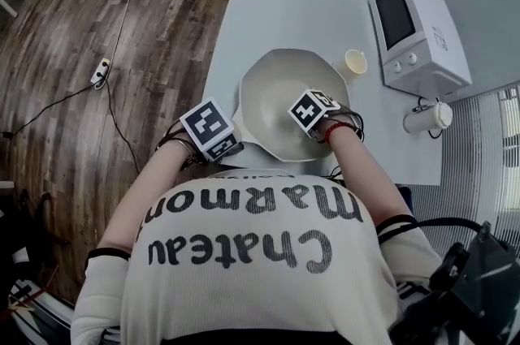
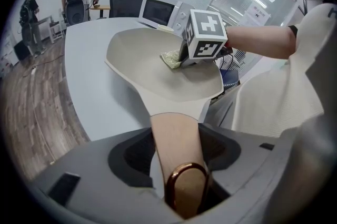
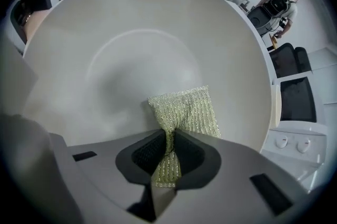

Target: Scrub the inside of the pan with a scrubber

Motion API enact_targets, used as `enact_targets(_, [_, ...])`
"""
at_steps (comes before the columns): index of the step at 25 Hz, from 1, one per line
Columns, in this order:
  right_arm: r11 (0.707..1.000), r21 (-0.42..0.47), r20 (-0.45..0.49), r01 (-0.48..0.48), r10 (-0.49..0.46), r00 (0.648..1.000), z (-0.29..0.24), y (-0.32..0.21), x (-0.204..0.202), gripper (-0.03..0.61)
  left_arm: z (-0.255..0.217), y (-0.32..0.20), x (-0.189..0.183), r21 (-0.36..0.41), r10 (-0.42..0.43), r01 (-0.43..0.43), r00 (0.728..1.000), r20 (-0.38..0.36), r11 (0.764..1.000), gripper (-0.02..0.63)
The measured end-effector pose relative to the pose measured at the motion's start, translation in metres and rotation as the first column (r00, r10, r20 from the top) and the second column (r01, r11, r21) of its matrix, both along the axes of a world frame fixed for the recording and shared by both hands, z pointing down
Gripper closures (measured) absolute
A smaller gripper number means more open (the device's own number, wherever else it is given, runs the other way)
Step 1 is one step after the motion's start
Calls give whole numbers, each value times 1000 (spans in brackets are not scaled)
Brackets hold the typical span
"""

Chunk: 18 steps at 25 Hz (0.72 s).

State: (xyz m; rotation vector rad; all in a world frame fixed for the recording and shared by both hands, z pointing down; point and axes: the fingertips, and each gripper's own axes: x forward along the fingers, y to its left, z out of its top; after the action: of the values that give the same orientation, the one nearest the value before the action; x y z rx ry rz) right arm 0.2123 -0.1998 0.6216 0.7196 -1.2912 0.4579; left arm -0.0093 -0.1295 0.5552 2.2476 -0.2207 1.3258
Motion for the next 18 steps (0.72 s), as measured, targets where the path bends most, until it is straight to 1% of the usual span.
enact_targets(3, [1000,-5,-11,-2,2,1000,-2,3,4,525,1,3,1,-17,3,-4,1000,-6,1000,364])
enact_targets(7, [1000,0,-55,31,-31,998,-12,10,14,525,1,4,1,-23,8,-8,1000,-7,1000,365])
enact_targets(14, [997,72,-29,17,-15,999,-47,3,28,525,1,5,-1,-19,5,-5,1000,-3,1000,364])
enact_targets(18, [993,117,17,-18,16,1000,-63,0,32,523,1,6,0,-14,4,-4,1000,0,1000,364])
